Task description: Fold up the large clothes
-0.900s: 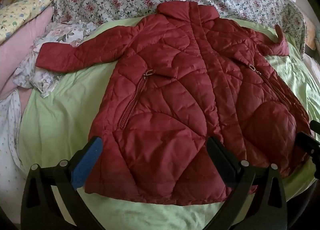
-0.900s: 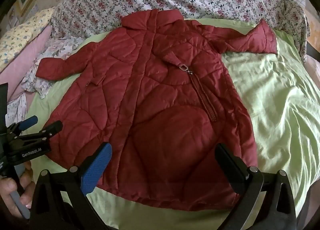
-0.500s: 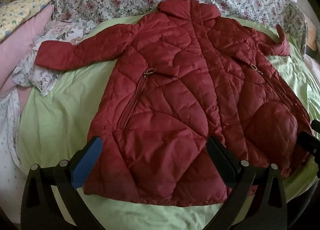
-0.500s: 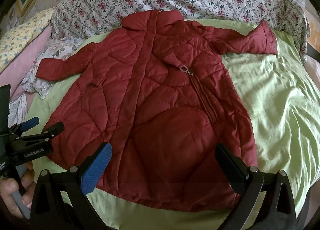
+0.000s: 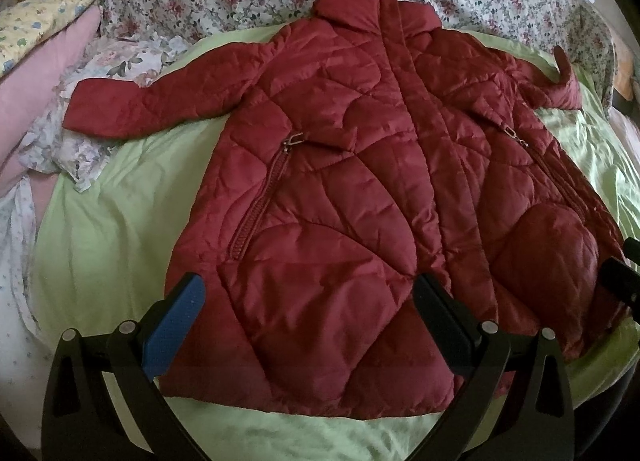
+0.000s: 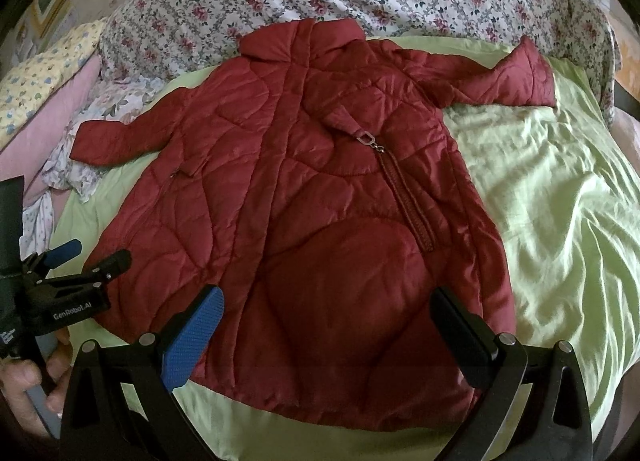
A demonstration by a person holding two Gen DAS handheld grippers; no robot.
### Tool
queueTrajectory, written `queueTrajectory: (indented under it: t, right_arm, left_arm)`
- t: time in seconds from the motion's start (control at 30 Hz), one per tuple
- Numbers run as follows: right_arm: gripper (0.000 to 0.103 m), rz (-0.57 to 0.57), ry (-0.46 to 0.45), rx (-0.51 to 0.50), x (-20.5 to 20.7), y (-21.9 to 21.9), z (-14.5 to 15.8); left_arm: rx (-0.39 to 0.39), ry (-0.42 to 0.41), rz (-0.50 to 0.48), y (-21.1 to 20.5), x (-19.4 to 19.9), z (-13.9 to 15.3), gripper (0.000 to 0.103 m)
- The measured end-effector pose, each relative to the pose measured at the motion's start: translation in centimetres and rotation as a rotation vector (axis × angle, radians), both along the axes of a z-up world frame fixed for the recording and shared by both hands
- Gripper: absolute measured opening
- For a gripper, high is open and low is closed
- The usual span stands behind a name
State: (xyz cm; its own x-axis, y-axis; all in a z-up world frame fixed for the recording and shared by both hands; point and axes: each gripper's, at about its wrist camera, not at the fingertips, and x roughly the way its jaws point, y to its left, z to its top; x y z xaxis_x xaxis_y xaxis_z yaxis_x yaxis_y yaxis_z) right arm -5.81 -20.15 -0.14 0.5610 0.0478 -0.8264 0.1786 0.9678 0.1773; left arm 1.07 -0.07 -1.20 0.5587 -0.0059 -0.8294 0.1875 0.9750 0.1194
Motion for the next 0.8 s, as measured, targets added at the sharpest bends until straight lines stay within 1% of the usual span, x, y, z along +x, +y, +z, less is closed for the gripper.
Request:
queueTrajectory:
  t: [0.1, 0.27, 0.37, 0.47, 0.5, 0.57, 0.63, 0.73, 0.8]
  right_arm:
    - [0.103, -0.010, 0.002, 0.014, 0.5, -1.0, -0.5]
    - [0.103, -0.028, -0.006, 0.018, 0.6, -2.0, -0.6]
    - [0.103, -0.043, -0.019, 0.039, 0.9, -2.9, -0.5]
    - [0.103, -0.070, 0.035, 0.057, 1.4, -4.0, -0.5]
    - [0.103, -0.077, 0.034, 0.056, 1.6, -4.4, -0.5]
    - [0.103, -0.097, 0.009, 0.037, 1.9, -5.5, -0.2]
    - [0.103, -0.120, 0.023, 0.028, 2.4, -6.6, -0.1]
    - [0.103, -0.152, -0.039, 0.029, 3.1, -8.6, 0.3]
    - [0.103, -0.169, -0.054, 0.016, 3.7, -10.1, 0.7]
  left_arm:
    - [-0.009, 0.009, -0.002, 0.0, 0.4, -0.3, 0.103]
    - [-0.013, 0.002, -0.006, -0.1, 1.0, -0.5, 0.103]
    - [-0.015, -0.002, -0.010, -0.1, 1.5, -0.5, 0.103]
    - [-0.030, -0.007, -0.016, -0.1, 2.1, -0.3, 0.103]
    - [-0.032, -0.010, -0.016, -0.1, 2.4, -0.1, 0.103]
    - [-0.024, -0.011, -0.014, -0.2, 3.1, 0.1, 0.103]
    - [-0.003, 0.005, -0.009, -0.3, 3.7, 0.1, 0.103]
    - [0.037, 0.014, 0.002, -0.3, 4.7, 0.0, 0.103]
    - [0.044, 0.015, 0.005, -0.2, 5.4, 0.0, 0.103]
